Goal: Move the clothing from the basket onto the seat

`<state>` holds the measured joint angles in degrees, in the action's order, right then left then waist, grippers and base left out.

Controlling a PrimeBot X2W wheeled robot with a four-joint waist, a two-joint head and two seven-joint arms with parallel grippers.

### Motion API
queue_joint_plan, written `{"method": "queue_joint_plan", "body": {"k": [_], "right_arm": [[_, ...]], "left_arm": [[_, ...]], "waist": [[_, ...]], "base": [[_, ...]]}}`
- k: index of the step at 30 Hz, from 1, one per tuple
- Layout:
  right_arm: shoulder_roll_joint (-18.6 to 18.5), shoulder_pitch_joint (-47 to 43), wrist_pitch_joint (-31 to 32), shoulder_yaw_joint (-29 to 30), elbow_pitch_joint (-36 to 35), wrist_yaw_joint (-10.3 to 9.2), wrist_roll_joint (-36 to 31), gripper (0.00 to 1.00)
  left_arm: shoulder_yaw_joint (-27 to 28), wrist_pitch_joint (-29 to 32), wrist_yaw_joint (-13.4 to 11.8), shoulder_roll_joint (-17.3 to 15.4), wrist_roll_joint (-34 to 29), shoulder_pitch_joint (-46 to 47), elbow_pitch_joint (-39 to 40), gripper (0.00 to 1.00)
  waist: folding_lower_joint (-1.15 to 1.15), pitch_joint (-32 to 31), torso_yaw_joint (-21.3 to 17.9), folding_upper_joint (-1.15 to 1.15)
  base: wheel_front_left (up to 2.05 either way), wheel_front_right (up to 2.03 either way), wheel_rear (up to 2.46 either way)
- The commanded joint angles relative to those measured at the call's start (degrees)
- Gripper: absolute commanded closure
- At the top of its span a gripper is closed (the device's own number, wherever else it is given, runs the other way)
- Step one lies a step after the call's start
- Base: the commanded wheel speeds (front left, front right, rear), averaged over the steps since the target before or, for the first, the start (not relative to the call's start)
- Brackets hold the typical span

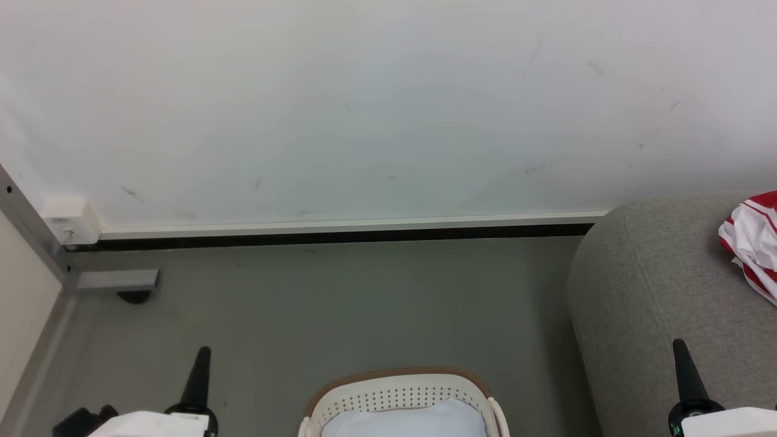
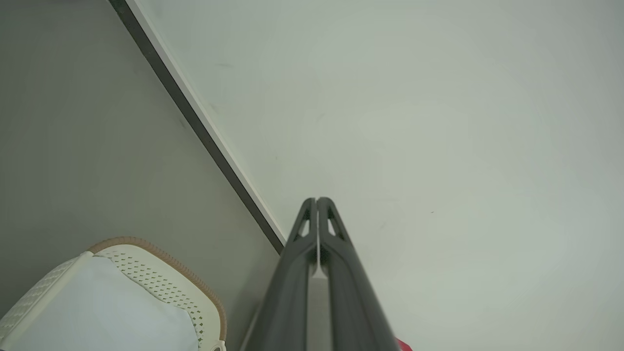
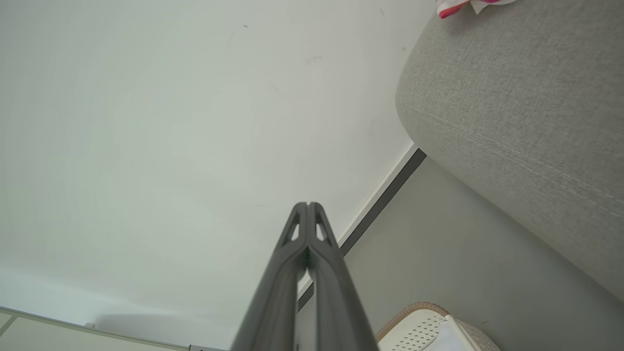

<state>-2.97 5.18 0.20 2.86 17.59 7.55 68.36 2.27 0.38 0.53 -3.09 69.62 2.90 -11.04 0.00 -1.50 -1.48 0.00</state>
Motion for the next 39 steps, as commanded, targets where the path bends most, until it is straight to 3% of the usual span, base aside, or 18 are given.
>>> {"method": "queue_joint_plan", "body": {"k": [1,39], "right_arm": [[-0.4,1.2,0.4,0.4,-0.8,-0.07,1.8,1.0],[-1.4,2.3,4.1,1.8,-2.4,-0.1,20.5,1.0]], "left_arm": [[0.5,0.4,0.4,-0.2,1.7,1.1,0.6,1.0],[3.8,5.0,1.8,0.1,18.2,2.9,1.9,1.0]], "waist": [[0.0,0.0,0.0,0.0],[0.0,1.0,1.1,0.0]], "base": [[0.0,0.0,0.0],[0.0,0.0,0.0]]}}
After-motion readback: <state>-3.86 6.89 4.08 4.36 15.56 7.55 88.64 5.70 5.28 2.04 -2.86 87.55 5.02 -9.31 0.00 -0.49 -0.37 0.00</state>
